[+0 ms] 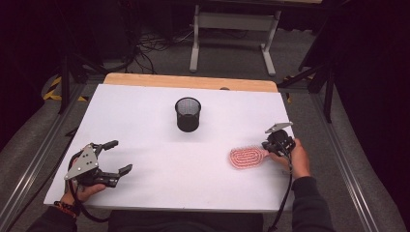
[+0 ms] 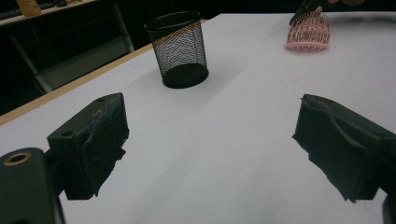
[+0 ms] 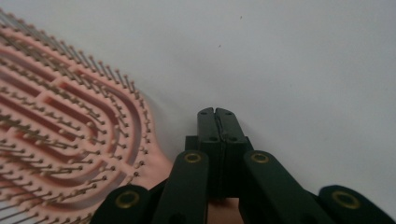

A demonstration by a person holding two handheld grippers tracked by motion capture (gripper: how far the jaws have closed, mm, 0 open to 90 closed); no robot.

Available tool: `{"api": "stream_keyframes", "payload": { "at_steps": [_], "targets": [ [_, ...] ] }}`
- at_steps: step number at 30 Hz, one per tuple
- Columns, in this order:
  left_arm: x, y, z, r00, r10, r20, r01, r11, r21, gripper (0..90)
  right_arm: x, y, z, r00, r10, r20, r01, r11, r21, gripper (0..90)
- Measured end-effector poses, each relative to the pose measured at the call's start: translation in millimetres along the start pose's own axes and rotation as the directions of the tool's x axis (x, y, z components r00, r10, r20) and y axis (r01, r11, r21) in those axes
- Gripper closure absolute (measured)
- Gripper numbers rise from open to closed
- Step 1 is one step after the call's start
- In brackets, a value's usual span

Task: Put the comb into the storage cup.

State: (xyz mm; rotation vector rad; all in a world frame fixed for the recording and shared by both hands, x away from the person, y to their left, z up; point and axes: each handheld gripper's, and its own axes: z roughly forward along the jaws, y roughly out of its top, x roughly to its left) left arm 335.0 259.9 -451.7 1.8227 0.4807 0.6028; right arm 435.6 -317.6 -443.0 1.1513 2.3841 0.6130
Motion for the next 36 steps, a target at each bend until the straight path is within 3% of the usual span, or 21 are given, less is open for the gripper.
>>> {"api": "stream_keyframes", "payload": {
  "at_steps": [4, 7, 14, 17, 20, 23, 24, 27, 31, 36],
  "targets": [
    [-0.1, -0.1, 0.6, 1.0000, 0.007, 0.003, -0.007, 0.9999, 0.011, 10.8, 5.3, -13.2, -7.1, 0.9994, 0.030, -0.019, -0.030, 0.999, -0.031, 89.9],
    [-0.8, 0.0, 0.8, 1.0000, 0.007, 0.004, -0.007, 0.9999, 0.015, 10.9, 9.5, -17.2, -11.8, 0.9995, 0.016, -0.027, -0.016, 1.000, -0.023, 89.9],
    [-0.7, 0.0, 0.6, 0.9999, 0.013, 0.007, -0.013, 0.9997, 0.020, 11.1, 14.9, -27.1, -19.6, 0.9978, 0.034, -0.057, -0.035, 0.999, -0.023, 89.7],
    [-0.7, 0.1, 0.8, 0.9998, 0.015, 0.009, -0.015, 0.9996, 0.022, 11.0, 11.6, -28.7, -22.2, 0.9990, 0.034, -0.030, -0.035, 0.999, -0.021, 78.5],
    [-0.6, -0.3, 1.3, 0.9999, 0.010, 0.014, -0.010, 0.9996, 0.025, 11.0, 5.4, -30.8, -31.4, 0.9996, 0.027, -0.002, -0.027, 0.998, -0.050, 76.1],
    [-0.7, -0.5, 2.2, 0.9999, 0.007, 0.014, -0.007, 0.9996, 0.028, 11.0, 1.6, -33.9, -49.4, 0.9991, -0.032, -0.027, 0.028, 0.993, -0.118, 66.7],
    [-1.1, -0.5, 3.3, 0.9999, 0.013, 0.011, -0.013, 0.9992, 0.038, 11.1, 2.0, -34.4, -56.1, 0.9969, -0.074, -0.026, 0.070, 0.989, -0.128, 62.9],
    [-1.7, -0.6, 4.6, 0.9996, 0.025, 0.016, -0.026, 0.9982, 0.054, 11.7, 2.6, -34.9, -62.7, 0.9886, -0.144, -0.044, 0.137, 0.982, -0.128, 56.8],
    [-1.0, -0.7, 4.7, 0.9996, 0.023, 0.017, -0.024, 0.9982, 0.054, 11.7, 7.4, -34.6, -61.2, 0.9690, -0.230, -0.090, 0.226, 0.972, -0.058, 38.6],
    [-1.8, -0.4, 5.1, 0.9996, 0.024, 0.017, -0.025, 0.9982, 0.054, 11.6, 14.1, -31.2, -53.7, 0.9513, -0.278, -0.132, 0.281, 0.960, 0.001, 26.4]
  ]
}}
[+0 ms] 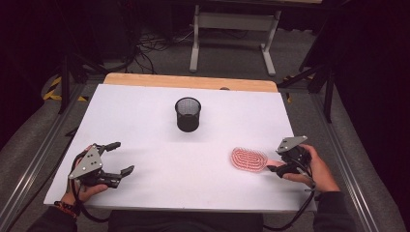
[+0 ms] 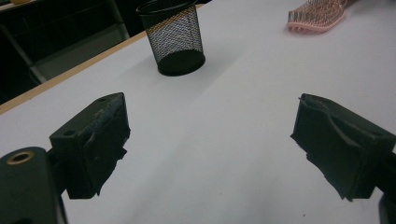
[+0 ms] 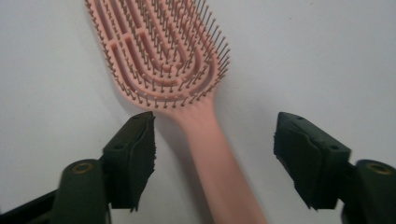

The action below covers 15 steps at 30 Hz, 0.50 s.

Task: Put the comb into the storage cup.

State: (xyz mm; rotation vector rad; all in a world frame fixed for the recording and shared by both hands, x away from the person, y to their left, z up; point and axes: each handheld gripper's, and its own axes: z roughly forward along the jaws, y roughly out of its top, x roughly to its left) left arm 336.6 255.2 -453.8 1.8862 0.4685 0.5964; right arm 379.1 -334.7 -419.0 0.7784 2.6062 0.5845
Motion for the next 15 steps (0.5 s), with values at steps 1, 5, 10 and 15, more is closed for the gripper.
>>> {"api": "stream_keyframes", "payload": {
  "at_steps": [1, 5, 10, 15],
  "targets": [
    [-0.3, 0.1, 0.2, 1.0000, 0.000, 0.001, 0.000, 1.0000, 0.003, 11.6, -0.4, 1.0, 1.7, 0.9999, 0.007, -0.008, -0.006, 1.000, 0.012, 24.2],
    [0.0, -0.3, 0.3, 1.0000, -0.002, 0.006, 0.002, 1.0000, 0.004, 11.6, -1.2, 5.5, 9.2, 0.9985, -0.014, -0.053, 0.017, 0.998, 0.059, 15.3],
    [0.1, -0.4, 0.4, 0.9999, -0.006, 0.011, 0.006, 1.0000, 0.001, 11.8, -2.3, 10.2, 18.9, 0.9948, -0.038, -0.095, 0.050, 0.991, 0.127, 16.7],
    [0.2, -0.3, 1.2, 0.9999, -0.003, 0.012, 0.003, 1.0000, 0.002, 12.0, -2.8, 16.7, 27.3, 0.9891, -0.073, -0.128, 0.095, 0.979, 0.179, 20.3]
  ]
}}
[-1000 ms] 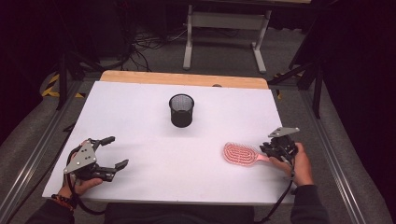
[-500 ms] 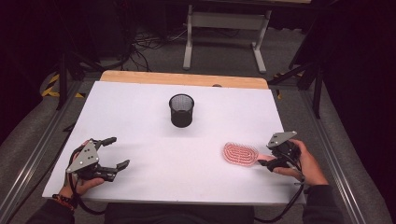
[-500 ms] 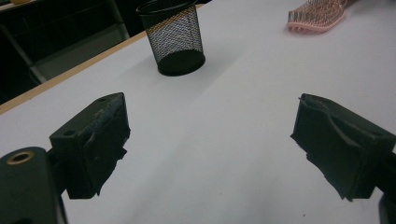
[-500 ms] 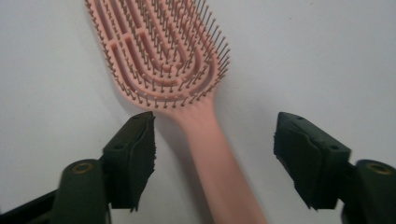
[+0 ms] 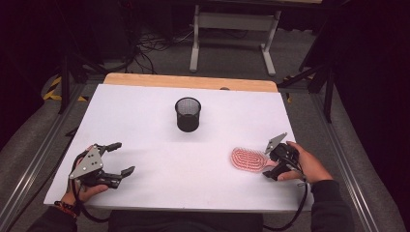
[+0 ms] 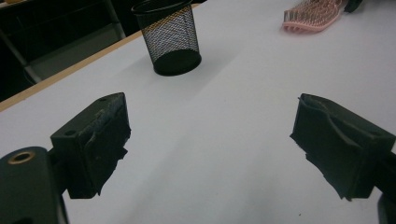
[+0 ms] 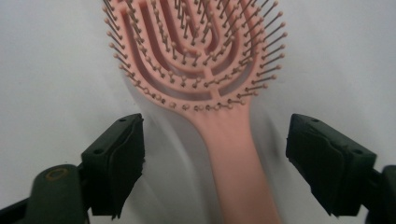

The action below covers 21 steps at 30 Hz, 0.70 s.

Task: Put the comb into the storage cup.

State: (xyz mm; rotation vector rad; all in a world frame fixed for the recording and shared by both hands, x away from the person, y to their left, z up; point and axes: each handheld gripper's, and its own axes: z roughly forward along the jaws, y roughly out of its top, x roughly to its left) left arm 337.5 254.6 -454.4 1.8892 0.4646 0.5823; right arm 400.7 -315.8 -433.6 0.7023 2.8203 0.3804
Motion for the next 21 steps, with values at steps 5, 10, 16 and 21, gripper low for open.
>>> {"api": "stream_keyframes", "payload": {
  "at_steps": [5, 10, 16, 21],
  "targets": [
    [-0.8, -0.1, 1.6, 1.0000, 0.002, 0.005, -0.002, 1.0000, 0.009, 12.1, -5.1, 1.2, 1.9, 0.9969, -0.020, -0.077, 0.019, 1.000, -0.014, 31.1],
    [-0.9, -0.5, 2.9, 0.9999, 0.002, 0.011, -0.003, 0.9999, 0.016, 12.2, -6.2, 2.9, 1.2, 0.9944, -0.037, -0.099, 0.035, 0.999, -0.026, 42.2],
    [-1.4, -0.8, 4.4, 0.9999, 0.007, 0.012, -0.008, 0.9997, 0.024, 12.2, -3.8, 9.8, 0.5, 0.9943, -0.043, -0.097, 0.041, 0.999, -0.024, 66.1],
    [-0.3, -2.0, 4.8, 1.0000, 0.002, 0.005, -0.003, 0.9996, 0.028, 12.3, 4.9, 11.2, -0.4, 0.9974, -0.060, -0.041, 0.059, 0.998, -0.024, 68.8]
  ]
}}
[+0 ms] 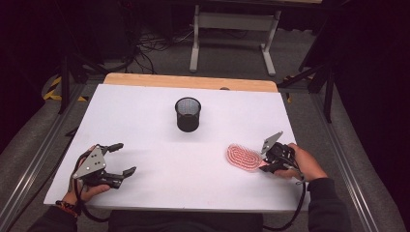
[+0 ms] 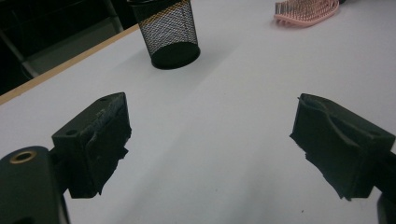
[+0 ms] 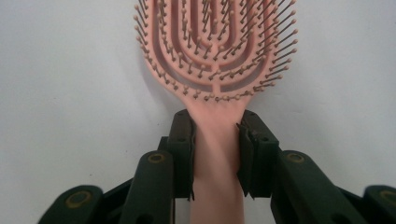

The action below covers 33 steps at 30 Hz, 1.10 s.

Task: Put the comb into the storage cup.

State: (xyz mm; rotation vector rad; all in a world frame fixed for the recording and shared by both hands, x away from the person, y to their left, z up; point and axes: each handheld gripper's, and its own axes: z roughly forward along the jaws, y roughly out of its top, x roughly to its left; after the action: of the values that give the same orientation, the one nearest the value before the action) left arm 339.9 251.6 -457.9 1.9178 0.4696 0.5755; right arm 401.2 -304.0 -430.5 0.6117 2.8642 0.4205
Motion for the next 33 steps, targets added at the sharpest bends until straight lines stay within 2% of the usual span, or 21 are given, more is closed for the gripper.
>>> {"api": "stream_keyframes", "payload": {
  "at_steps": [3, 5, 9, 12, 14, 15, 16, 20, 22, 23, 24, 25, 26, 27, 28, 29, 30, 31, 32, 33],
  "targets": [
    [-0.4, 0.6, 0.0, 1.0000, 0.002, 0.001, -0.002, 1.0000, -0.002, 12.6, 6.5, -6.4, -0.5, 0.9986, 0.016, 0.049, -0.013, 0.998, -0.067, 69.2],
    [-1.1, 1.1, 0.0, 0.9999, 0.012, 0.001, -0.012, 0.9999, 0.000, 12.9, 7.8, -9.9, 0.0, 0.9976, 0.023, 0.066, -0.016, 0.994, -0.104, 69.2],
    [-1.1, 1.1, 1.1, 1.0000, 0.005, -0.001, -0.005, 1.0000, 0.000, 13.2, 12.2, -14.9, 2.3, 0.9916, 0.060, 0.114, -0.037, 0.981, -0.193, 69.3],
    [-0.5, 1.2, 1.7, 1.0000, -0.001, -0.003, 0.001, 1.0000, -0.003, 13.2, 15.0, -13.4, 2.9, 0.9895, 0.066, 0.129, -0.035, 0.974, -0.225, 69.4],
    [-0.2, 1.2, 1.6, 1.0000, -0.003, -0.004, 0.002, 0.9999, -0.010, 13.1, 20.0, -7.4, 0.9, 0.9844, 0.089, 0.152, -0.040, 0.953, -0.300, 69.5],
    [-0.2, 1.2, 1.6, 1.0000, -0.003, -0.004, 0.002, 0.9999, -0.010, 13.1, 20.0, -7.4, 0.9, 0.9844, 0.089, 0.152, -0.040, 0.953, -0.300, 69.5],
    [-0.1, 1.2, 1.3, 1.0000, -0.004, -0.002, 0.004, 0.9999, -0.012, 13.2, 22.3, -3.0, -1.2, 0.9818, 0.102, 0.160, -0.042, 0.939, -0.341, 69.5],
    [0.2, 1.5, 0.6, 1.0000, -0.009, 0.001, 0.009, 0.9998, -0.016, 13.1, 27.3, 5.5, -5.5, 0.9734, 0.134, 0.186, -0.050, 0.916, -0.399, 69.5],
    [0.0, 2.1, 0.8, 1.0000, -0.010, -0.003, 0.010, 0.9998, -0.015, 13.5, 30.7, 10.6, -9.3, 0.9673, 0.152, 0.203, -0.048, 0.896, -0.441, 69.5],
    [0.0, 2.1, 0.8, 1.0000, -0.010, -0.003, 0.010, 0.9998, -0.015, 13.9, 30.7, 10.6, -9.3, 0.9673, 0.152, 0.203, -0.048, 0.896, -0.441, 69.5],
    [-0.4, 2.7, 1.3, 0.9999, -0.011, -0.008, 0.011, 0.9999, -0.013, 14.1, 34.0, 16.5, -13.2, 0.9631, 0.168, 0.210, -0.045, 0.871, -0.489, 69.5],
    [-0.4, 3.1, 1.5, 0.9999, -0.009, -0.013, 0.008, 0.9999, -0.012, 14.2, 35.2, 19.4, -14.9, 0.9588, 0.181, 0.219, -0.046, 0.859, -0.510, 69.5],
    [-0.3, 3.5, 1.7, 0.9999, -0.009, -0.013, 0.008, 0.9999, -0.012, 14.2, 36.4, 21.5, -16.2, 0.9559, 0.194, 0.221, -0.051, 0.849, -0.525, 69.5],
    [-0.3, 3.5, 1.7, 0.9999, -0.009, -0.013, 0.008, 0.9999, -0.012, 14.1, 36.4, 21.5, -16.2, 0.9559, 0.194, 0.221, -0.051, 0.849, -0.525, 69.5],
    [0.4, 4.7, 2.1, 0.9998, -0.019, -0.008, 0.019, 0.9996, -0.021, 14.1, 40.3, 27.9, -20.3, 0.9540, 0.203, 0.220, -0.045, 0.824, -0.565, 69.5],
    [0.4, 4.7, 2.1, 0.9998, -0.019, -0.008, 0.019, 0.9996, -0.021, 13.9, 40.3, 27.9, -20.3, 0.9540, 0.203, 0.220, -0.045, 0.824, -0.565, 69.5],
    [0.0, 6.2, 3.4, 0.9999, -0.015, -0.004, 0.015, 0.9996, -0.024, 13.7, 44.8, 34.9, -24.3, 0.9498, 0.209, 0.233, -0.033, 0.806, -0.591, 69.5],
    [0.0, 6.2, 3.4, 0.9999, -0.015, -0.004, 0.015, 0.9996, -0.024, 13.6, 44.8, 34.9, -24.3, 0.9498, 0.209, 0.233, -0.033, 0.806, -0.591, 69.5],
    [0.1, 6.9, 4.2, 0.9999, -0.014, 0.000, 0.014, 0.9997, -0.022, 13.6, 48.0, 40.4, -27.8, 0.9465, 0.215, 0.241, -0.023, 0.789, -0.614, 69.5],
    [0.0, 7.2, 5.1, 0.9999, -0.016, 0.002, 0.016, 0.9996, -0.022, 13.6, 48.0, 40.4, -27.8, 0.9465, 0.215, 0.241, -0.023, 0.789, -0.614, 69.5]
  ]
}}
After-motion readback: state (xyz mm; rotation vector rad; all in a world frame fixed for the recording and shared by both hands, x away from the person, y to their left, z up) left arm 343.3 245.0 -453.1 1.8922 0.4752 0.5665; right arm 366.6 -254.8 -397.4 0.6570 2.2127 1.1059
